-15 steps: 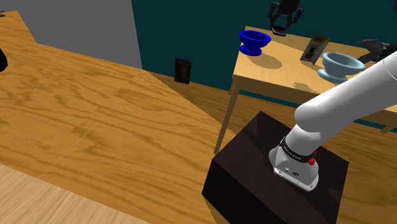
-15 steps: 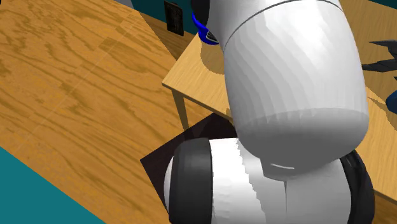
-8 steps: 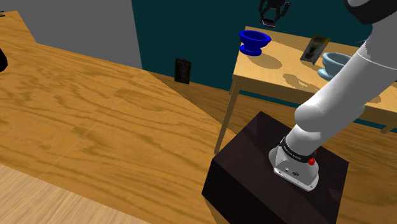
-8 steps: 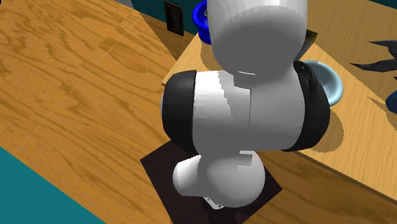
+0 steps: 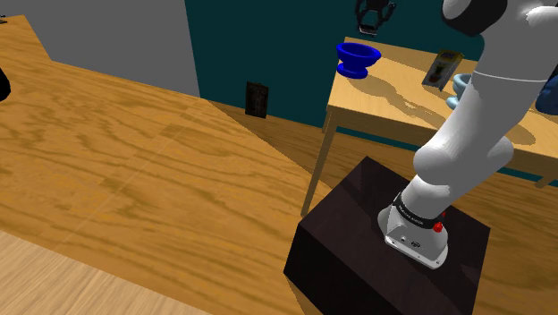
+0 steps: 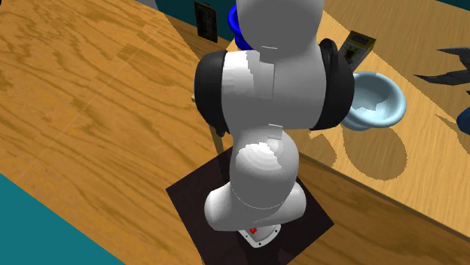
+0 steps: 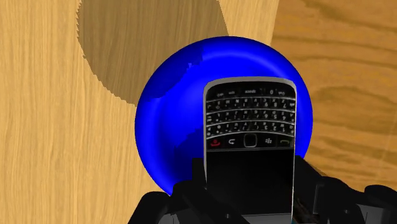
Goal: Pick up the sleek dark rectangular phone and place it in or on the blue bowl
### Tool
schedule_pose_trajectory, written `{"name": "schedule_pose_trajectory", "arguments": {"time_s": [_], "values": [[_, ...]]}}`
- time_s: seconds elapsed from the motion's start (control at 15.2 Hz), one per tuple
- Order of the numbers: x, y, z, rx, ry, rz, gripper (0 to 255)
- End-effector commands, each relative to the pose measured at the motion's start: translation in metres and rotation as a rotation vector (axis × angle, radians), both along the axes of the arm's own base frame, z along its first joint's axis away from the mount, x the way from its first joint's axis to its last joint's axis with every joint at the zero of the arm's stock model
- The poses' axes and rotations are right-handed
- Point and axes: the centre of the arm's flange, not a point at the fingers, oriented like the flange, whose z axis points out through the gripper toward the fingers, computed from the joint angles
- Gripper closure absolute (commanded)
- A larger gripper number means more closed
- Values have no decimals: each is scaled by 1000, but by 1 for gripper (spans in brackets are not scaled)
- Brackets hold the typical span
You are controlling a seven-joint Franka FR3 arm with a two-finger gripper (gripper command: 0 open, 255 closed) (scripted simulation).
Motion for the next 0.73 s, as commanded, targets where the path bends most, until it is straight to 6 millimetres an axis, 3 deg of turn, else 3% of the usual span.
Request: {"name": "schedule_pose_trajectory", "arguments": {"time_s": [0.0,0.66], "values": [[2,0,-10,0,-1,0,255],[2,0,-64,0,-1,0,255]]}}
